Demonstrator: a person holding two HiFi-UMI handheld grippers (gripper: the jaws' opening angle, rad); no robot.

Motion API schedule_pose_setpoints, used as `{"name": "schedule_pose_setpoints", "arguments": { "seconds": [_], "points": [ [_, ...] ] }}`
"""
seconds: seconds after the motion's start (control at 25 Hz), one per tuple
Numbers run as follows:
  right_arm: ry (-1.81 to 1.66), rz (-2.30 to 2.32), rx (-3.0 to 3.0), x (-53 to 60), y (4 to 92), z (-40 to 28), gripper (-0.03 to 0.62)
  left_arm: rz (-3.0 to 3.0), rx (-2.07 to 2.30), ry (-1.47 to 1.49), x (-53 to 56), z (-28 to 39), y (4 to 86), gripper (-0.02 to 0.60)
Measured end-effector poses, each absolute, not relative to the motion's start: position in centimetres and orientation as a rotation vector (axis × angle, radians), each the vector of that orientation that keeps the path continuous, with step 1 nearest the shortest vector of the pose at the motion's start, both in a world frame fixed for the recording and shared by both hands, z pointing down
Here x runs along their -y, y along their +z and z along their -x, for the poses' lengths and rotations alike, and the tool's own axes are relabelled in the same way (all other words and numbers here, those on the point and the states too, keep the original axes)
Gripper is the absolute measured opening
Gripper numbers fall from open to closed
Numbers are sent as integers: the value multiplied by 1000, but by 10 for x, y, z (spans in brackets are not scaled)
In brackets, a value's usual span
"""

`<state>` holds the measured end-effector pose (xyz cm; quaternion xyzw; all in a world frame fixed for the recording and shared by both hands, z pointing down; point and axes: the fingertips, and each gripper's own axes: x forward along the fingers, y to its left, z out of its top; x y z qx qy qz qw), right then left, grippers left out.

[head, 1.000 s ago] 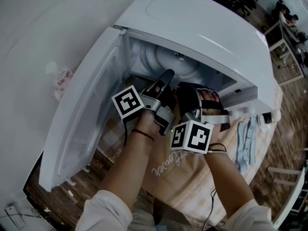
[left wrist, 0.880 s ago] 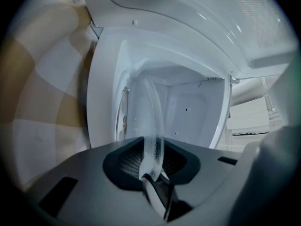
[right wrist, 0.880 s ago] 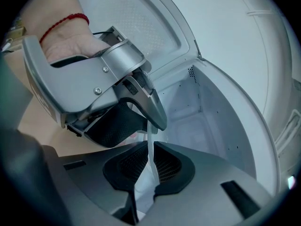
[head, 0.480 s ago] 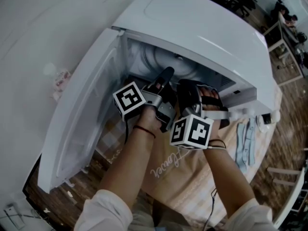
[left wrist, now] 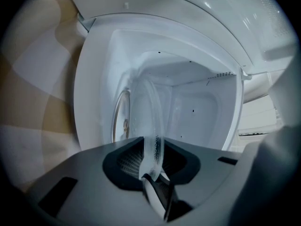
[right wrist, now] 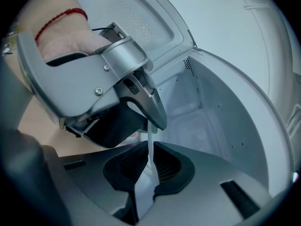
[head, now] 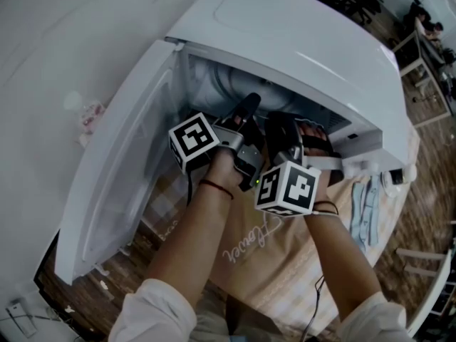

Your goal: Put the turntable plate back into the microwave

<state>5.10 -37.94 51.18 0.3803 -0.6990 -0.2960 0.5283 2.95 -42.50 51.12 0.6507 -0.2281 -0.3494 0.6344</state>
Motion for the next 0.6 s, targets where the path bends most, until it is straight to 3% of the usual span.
{"name": "schedule_pose_setpoints", "arguments": {
  "seconds": [0.6],
  "points": [
    [-646,-878,1700,382,513,-51,56,-1481,556,-792,423,-23,513,97]
  ]
}}
